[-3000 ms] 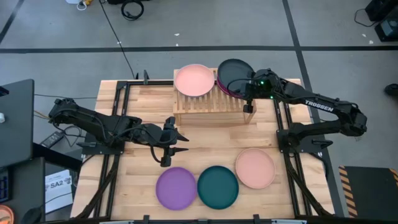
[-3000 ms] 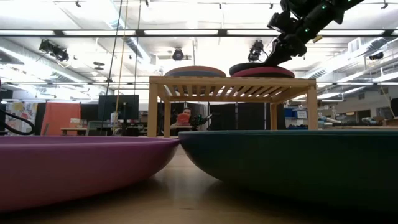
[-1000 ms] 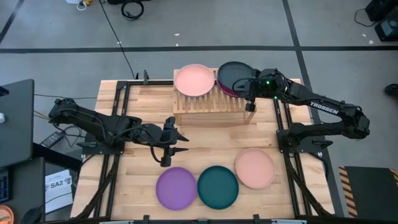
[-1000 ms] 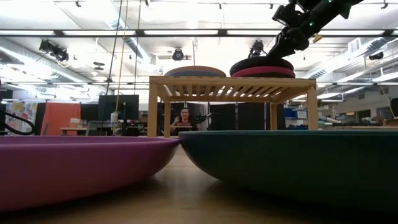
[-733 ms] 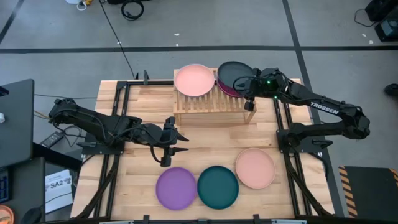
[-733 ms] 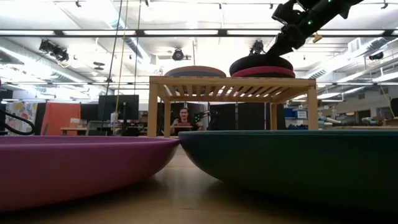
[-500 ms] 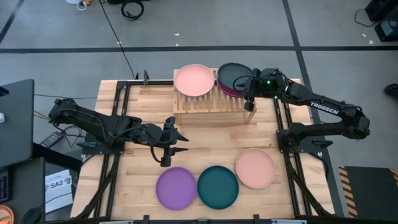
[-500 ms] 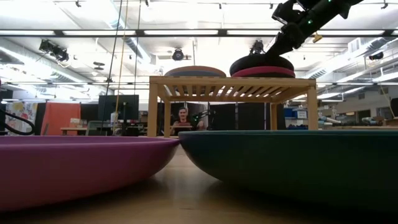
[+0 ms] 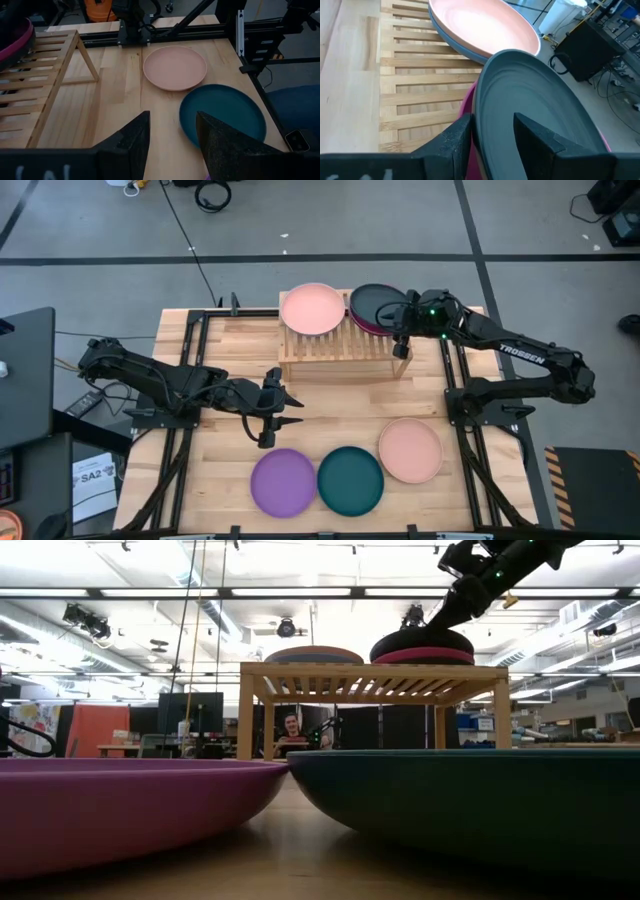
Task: Place and stack plates onto a shelf
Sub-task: Stack the black plate on the pink plate on the shelf, then stack the purple plate on the light orange plate on the shelf
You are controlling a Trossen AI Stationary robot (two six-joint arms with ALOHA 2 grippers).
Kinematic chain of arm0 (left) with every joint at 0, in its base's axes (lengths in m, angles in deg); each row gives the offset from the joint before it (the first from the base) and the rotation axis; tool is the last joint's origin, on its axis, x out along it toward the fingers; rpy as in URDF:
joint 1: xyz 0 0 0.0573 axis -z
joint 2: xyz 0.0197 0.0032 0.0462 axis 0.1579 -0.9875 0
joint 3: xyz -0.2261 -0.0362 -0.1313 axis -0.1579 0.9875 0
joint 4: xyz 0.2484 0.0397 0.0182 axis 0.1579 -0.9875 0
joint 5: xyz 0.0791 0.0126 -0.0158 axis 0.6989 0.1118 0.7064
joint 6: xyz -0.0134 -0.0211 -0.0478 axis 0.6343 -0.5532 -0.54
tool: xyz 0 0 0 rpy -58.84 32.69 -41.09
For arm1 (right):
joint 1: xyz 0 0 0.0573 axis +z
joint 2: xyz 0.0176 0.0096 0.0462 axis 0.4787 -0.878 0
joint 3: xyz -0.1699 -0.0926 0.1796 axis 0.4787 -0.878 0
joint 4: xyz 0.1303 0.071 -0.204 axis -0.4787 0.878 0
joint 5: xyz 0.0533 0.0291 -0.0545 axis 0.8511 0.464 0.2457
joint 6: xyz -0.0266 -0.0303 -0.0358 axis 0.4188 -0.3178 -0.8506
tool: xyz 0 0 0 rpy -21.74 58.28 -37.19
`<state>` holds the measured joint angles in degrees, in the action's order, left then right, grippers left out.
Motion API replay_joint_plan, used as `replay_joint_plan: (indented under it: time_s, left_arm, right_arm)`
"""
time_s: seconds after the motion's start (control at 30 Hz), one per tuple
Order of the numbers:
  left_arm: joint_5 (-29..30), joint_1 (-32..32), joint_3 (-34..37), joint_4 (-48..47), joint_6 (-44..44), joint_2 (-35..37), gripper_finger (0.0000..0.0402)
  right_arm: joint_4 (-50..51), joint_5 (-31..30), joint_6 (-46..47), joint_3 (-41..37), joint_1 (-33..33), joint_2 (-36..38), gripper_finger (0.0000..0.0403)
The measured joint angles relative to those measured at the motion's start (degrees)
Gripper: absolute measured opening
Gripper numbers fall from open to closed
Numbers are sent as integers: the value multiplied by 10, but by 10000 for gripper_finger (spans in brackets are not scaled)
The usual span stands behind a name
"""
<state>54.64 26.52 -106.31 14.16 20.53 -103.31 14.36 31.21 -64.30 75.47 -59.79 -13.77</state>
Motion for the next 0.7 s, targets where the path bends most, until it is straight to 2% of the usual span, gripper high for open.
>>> replay_joint_plan:
  time_s: [0.33, 0.57, 0.7]
  left_arm:
    - [0, 0, 0, 0, 0, 0, 165]
    - [0, 0, 0, 0, -2, 0, 165]
    - [0, 0, 0, -1, -17, 0, 165]
  right_arm:
    - [-4, 7, 0, 0, 1, 30, 154]
    - [-40, 78, 4, 0, 1, 59, 154]
    - [-55, 137, 39, 0, 1, 70, 154]
